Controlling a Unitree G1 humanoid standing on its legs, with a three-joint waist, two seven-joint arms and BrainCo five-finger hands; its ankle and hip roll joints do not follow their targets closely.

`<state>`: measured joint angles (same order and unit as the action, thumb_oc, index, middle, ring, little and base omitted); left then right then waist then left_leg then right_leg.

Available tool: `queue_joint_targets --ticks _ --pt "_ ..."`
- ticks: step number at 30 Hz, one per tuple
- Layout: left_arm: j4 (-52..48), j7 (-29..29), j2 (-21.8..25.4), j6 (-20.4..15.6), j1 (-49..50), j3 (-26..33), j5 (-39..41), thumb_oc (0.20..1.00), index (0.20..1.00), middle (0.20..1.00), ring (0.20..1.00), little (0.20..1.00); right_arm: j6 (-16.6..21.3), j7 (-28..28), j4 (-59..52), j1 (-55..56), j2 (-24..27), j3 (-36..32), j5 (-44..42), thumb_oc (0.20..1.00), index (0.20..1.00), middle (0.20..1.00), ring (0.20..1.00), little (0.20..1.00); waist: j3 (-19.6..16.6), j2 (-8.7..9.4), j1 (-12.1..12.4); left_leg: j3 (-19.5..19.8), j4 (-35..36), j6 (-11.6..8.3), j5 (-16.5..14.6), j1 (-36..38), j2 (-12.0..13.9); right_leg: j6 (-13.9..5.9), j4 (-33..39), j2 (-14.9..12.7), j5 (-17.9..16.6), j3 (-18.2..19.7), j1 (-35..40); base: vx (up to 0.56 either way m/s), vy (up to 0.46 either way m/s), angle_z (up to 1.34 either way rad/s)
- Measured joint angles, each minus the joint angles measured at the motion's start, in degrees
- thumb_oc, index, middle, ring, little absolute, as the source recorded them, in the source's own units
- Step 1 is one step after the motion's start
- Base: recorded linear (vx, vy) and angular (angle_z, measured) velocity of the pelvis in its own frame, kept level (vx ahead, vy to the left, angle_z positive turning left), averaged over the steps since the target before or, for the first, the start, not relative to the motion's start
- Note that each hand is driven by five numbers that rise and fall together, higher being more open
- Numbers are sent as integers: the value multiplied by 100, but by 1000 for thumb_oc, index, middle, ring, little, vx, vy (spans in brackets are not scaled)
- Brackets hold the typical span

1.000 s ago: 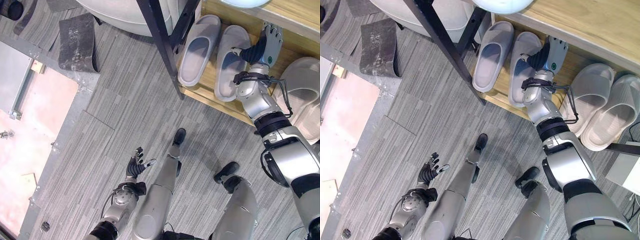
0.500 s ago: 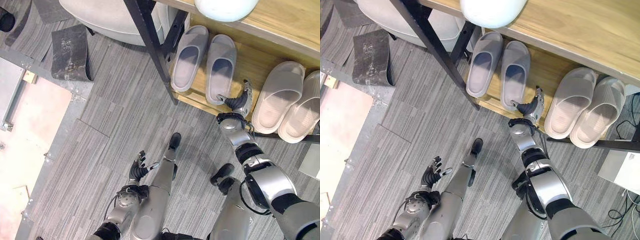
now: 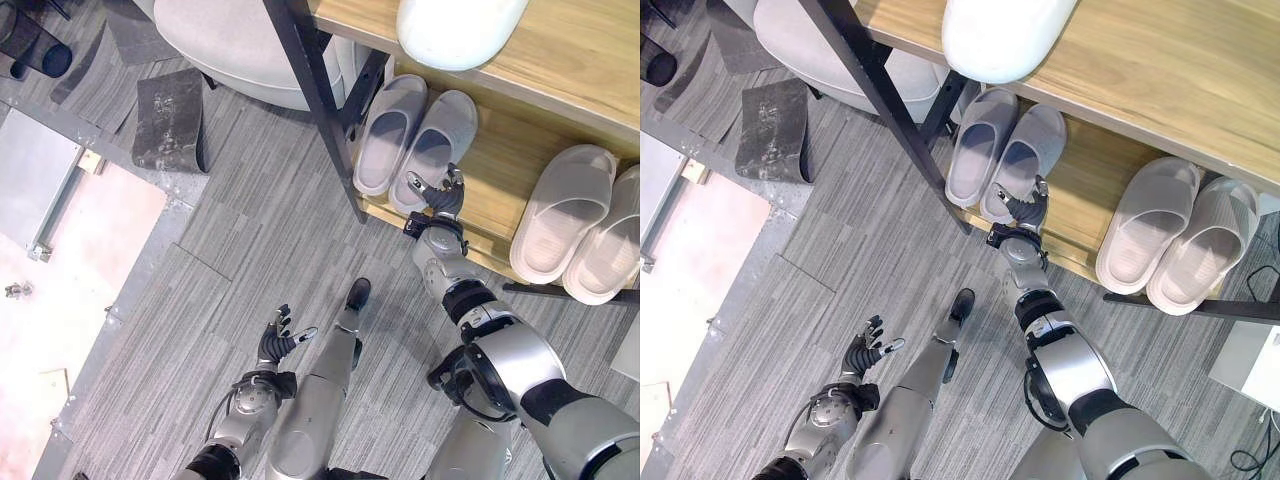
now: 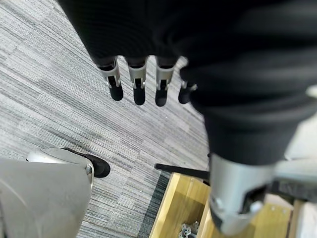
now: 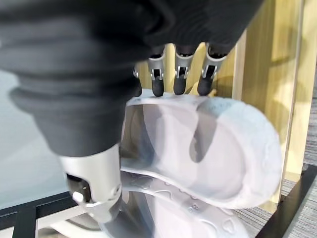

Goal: Arrange the slippers neatly on the shoe rack.

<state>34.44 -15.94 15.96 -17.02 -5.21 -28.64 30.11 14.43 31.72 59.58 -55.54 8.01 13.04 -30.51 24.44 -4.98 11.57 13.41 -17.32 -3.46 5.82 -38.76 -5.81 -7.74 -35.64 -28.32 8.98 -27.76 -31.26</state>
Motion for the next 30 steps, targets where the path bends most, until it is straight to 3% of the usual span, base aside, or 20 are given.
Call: queue_joint_targets --ticks 9,15,24,27,30 --pt "13 99 -19 64 42 17 1 1000 1000 1000 1000 1000 -150 -428 -37 317 26 -1 -117 1000 1000 1000 1000 1000 -30 -9 51 20 302 -81 39 517 143 26 176 149 34 -65 456 23 -21 -2" --pt "59 364 -58 183 202 375 -18 1000 1000 1000 1000 1000 -240 -985 -408 1373 -87 -106 -461 1000 1000 1000 1000 1000 -198 50 33 -12 745 -106 128 1136 355 -69 746 435 -160 -200 1093 69 -14 -9" --pt "315 701 -51 393 665 633 -42 1000 1000 1000 1000 1000 -312 -1395 -151 2754 -74 -311 -560 1000 1000 1000 1000 1000 -991 502 -241 -308 1239 -79 56 2133 622 -177 1819 865 -448 -202 2127 49 -32 -16" --pt "259 749 10 434 734 697 -209 1000 1000 1000 1000 1000 -374 -1602 -256 3217 -74 -443 -544 1000 1000 1000 1000 1000 -1123 547 -291 -402 1468 -90 80 2488 712 -186 2306 1036 -645 -212 2510 2 -37 -18" --pt "178 832 96 541 784 681 -448 1000 1000 1000 1000 1000 -400 -1848 -391 3877 6 -15 -52 1000 1000 1000 1000 1000 -1458 567 -364 -527 1813 -107 134 2753 800 -264 2865 1204 -871 -185 2778 22 -45 -23"
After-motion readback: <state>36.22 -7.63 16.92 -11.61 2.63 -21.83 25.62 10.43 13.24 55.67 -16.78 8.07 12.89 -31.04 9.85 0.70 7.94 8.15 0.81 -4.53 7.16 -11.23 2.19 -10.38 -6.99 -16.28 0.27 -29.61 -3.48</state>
